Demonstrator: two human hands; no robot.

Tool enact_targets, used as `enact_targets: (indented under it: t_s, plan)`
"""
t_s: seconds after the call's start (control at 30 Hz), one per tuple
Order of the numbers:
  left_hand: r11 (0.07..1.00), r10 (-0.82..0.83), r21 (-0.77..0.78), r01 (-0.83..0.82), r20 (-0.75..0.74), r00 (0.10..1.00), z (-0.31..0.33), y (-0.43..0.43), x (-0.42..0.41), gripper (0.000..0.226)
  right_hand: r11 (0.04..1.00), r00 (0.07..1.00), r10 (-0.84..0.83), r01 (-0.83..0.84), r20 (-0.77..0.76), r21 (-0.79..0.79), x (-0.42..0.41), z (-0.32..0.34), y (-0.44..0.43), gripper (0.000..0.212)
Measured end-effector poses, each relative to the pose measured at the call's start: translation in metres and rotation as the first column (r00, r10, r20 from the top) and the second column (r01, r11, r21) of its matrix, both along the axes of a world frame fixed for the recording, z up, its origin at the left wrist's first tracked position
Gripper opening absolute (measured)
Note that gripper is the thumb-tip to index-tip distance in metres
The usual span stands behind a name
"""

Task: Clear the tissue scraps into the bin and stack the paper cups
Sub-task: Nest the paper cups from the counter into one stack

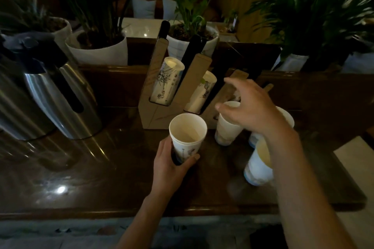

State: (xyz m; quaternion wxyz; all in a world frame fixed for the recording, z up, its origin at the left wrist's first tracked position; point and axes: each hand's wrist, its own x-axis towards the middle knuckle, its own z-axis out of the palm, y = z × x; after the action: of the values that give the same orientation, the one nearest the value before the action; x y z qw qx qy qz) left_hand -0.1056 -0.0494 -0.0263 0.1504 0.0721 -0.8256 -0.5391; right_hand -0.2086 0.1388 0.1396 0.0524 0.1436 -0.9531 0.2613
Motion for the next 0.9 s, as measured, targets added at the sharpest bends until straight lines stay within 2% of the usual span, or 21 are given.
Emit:
enact_targets:
  t_s: [0.03,0.1,0.17,0.3,0.47,0.63,0.73,0.83,0.9]
  plan:
    - [1.0,-0.006,-0.002,0.006,0.0,1.0,0.001,0.001,0.0,0.086,0.99,0.992,0.024,-0.042,0.125,0.137,-0.009,0.008,0.006,0.086]
    - [1.0,-0.016,0.009,0.016,0.001,1.0,0.002,0.001,-0.001,0.09,0.934,0.938,0.065,-0.177,0.34,0.311,-0.02,0.014,0.009,0.103]
    - [1.0,-0.014,0.008,0.014,0.002,1.0,0.003,0.001,0.0,0.092,0.874,0.912,0.096,-0.269,0.398,0.405,-0.025,0.007,0.008,0.108]
    - [1.0,-0.017,0.009,0.017,0.002,1.0,0.004,0.002,0.0,0.089,0.869,0.941,0.09,-0.234,0.325,0.437,-0.033,-0.005,0.01,0.086]
    - [1.0,0.005,-0.026,-0.005,-0.012,1.0,0.0,0.003,0.0,0.075,0.844,0.952,0.046,-0.199,0.302,0.498,-0.03,-0.012,0.005,0.087]
    - [1.0,-0.008,-0.021,0.007,-0.015,1.0,0.003,0.004,0.001,0.082,0.88,0.97,0.066,-0.167,0.234,0.444,-0.019,-0.011,-0.006,0.081]
    - [1.0,0.002,-0.024,-0.003,-0.02,1.0,0.003,0.004,0.002,0.081,0.913,0.981,0.062,-0.129,0.182,0.386,-0.01,0.012,-0.007,0.081]
    - [0.999,0.005,-0.036,-0.006,-0.017,1.0,0.002,0.004,0.001,0.081,0.952,0.999,0.032,-0.039,0.029,0.304,0.001,0.058,-0.004,0.084]
    - [0.999,0.01,-0.041,-0.01,-0.006,1.0,0.0,0.004,0.001,0.08,0.977,0.992,0.066,-0.043,-0.103,0.211,0.016,0.084,-0.006,0.087]
